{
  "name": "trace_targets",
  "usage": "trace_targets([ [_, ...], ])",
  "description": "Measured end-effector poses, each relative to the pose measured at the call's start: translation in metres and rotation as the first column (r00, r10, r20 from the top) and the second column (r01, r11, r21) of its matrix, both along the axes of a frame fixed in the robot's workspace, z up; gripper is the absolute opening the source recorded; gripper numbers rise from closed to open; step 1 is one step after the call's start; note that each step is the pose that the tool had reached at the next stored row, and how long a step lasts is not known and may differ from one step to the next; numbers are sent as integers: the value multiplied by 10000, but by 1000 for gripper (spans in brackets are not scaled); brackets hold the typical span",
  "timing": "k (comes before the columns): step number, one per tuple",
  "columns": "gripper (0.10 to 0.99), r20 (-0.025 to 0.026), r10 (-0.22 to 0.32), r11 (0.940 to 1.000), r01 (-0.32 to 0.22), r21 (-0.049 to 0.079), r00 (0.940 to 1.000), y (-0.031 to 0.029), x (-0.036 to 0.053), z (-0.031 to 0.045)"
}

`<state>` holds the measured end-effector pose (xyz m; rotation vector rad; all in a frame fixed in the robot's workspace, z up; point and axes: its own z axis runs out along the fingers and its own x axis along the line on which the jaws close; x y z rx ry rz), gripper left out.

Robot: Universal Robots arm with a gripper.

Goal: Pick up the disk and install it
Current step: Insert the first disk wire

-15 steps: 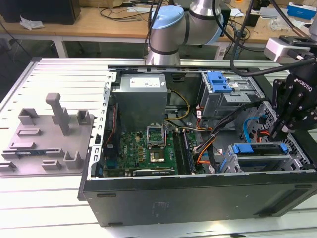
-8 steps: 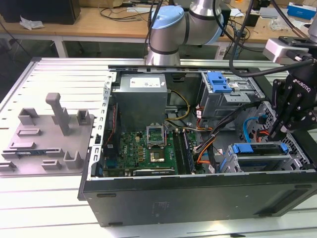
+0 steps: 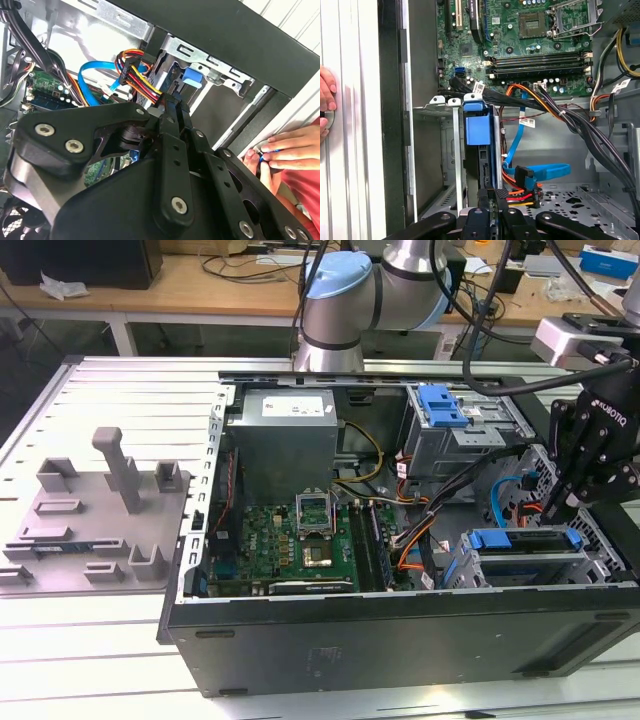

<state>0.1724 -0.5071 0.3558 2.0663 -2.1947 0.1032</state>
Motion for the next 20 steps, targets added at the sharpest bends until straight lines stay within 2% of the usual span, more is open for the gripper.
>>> trace_targets([
  [4,165,30,-1,10000,1,73,10000,0,0,-3],
  [20,165,29,-4,10000,4,77,10000,-15,-14,-12],
])
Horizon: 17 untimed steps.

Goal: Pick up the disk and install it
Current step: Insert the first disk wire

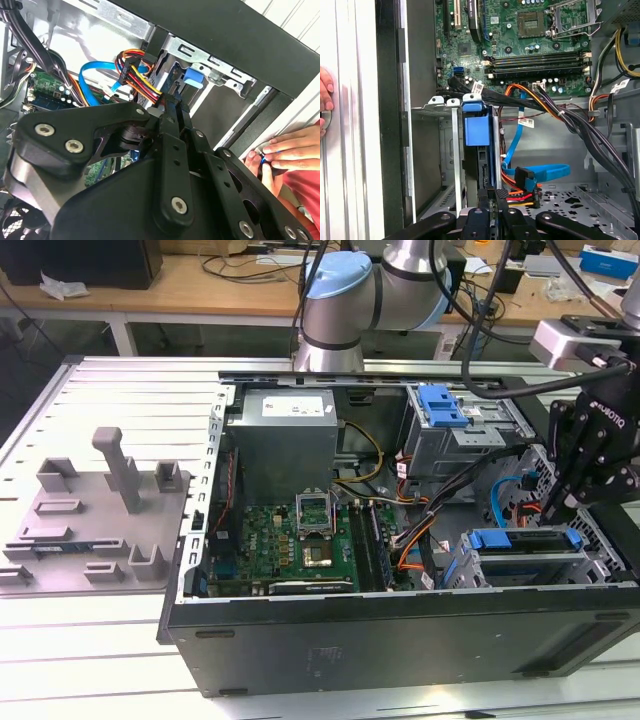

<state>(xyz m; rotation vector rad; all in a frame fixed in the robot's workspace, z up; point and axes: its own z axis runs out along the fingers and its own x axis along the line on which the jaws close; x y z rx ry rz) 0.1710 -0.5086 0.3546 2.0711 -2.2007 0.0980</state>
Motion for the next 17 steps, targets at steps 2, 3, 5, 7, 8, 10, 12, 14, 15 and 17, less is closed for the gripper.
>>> trace_targets([
  [2,165,0,-1,10000,1,-1,10000,-11,0,-1],
  [3,165,0,-1,10000,1,0,10000,-13,-1,-3],
  [5,165,0,-1,10000,1,-2,10000,-17,-1,-14],
  [7,165,0,-1,10000,1,-1,10000,-20,0,-44],
  [8,165,0,-1,10000,1,-1,10000,-20,-1,-50],
  [10,165,0,-1,10000,1,-2,10000,-20,-1,-56],
  [12,165,0,-1,10000,1,-2,10000,-21,0,-64],
  [14,165,0,-1,10000,1,-1,10000,-22,-1,-68],
  [15,165,0,-1,10000,1,-1,10000,-22,0,-71],
  [17,165,0,-1,10000,1,-1,10000,-23,0,-76],
])
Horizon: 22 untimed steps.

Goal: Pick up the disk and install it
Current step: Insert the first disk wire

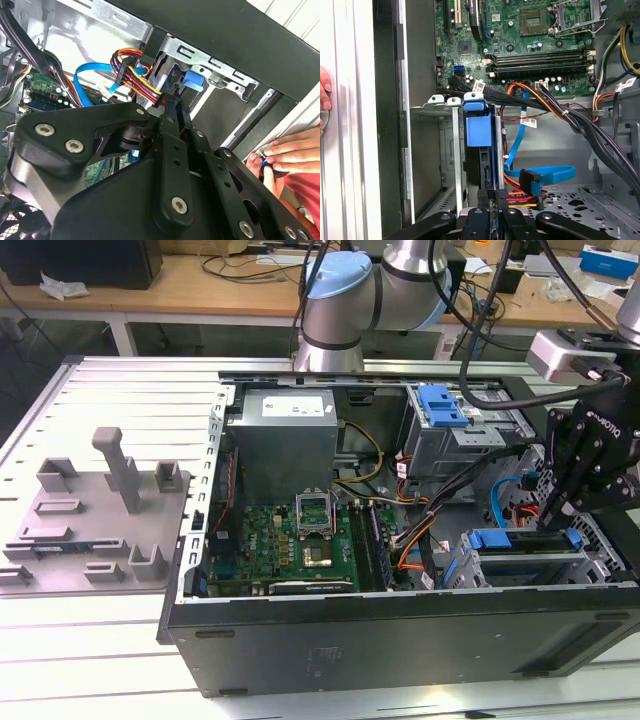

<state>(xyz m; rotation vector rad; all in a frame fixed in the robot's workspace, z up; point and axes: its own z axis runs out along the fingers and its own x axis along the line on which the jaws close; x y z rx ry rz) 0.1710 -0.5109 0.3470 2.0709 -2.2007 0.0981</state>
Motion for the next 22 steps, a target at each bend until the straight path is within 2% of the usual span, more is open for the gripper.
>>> trace_targets([
  [22,165,1,0,10000,0,-3,10000,-7,2,-99],
])
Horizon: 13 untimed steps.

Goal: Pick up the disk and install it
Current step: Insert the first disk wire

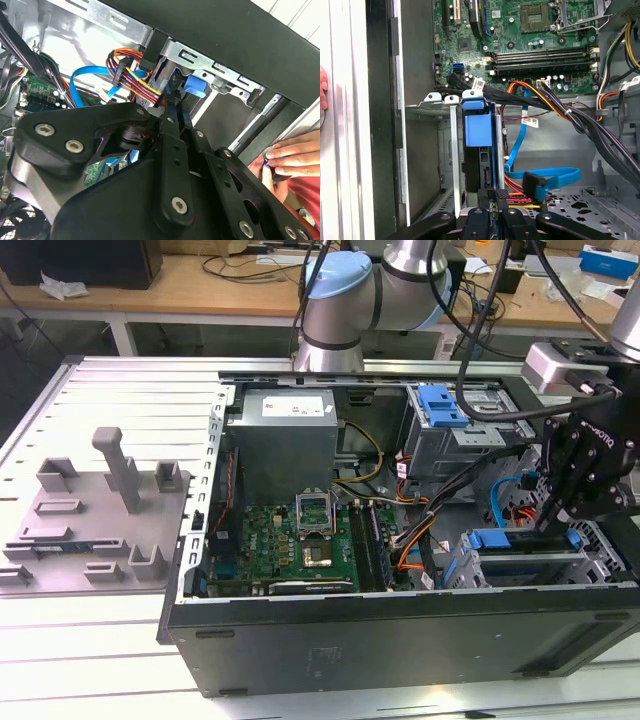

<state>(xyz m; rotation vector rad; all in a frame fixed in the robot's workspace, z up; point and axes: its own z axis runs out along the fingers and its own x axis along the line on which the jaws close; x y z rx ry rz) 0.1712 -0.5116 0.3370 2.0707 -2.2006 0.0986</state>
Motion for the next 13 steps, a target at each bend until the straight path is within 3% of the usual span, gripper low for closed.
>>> trace_targets([
  [3,173,-2,0,10000,0,7,10000,-2,0,2],
  [4,231,-1,0,10000,0,7,10000,-2,0,30],
  [7,302,0,-1,10000,1,2,10000,-1,0,211],
  [13,302,-1,0,10000,0,2,10000,1,0,228],
])
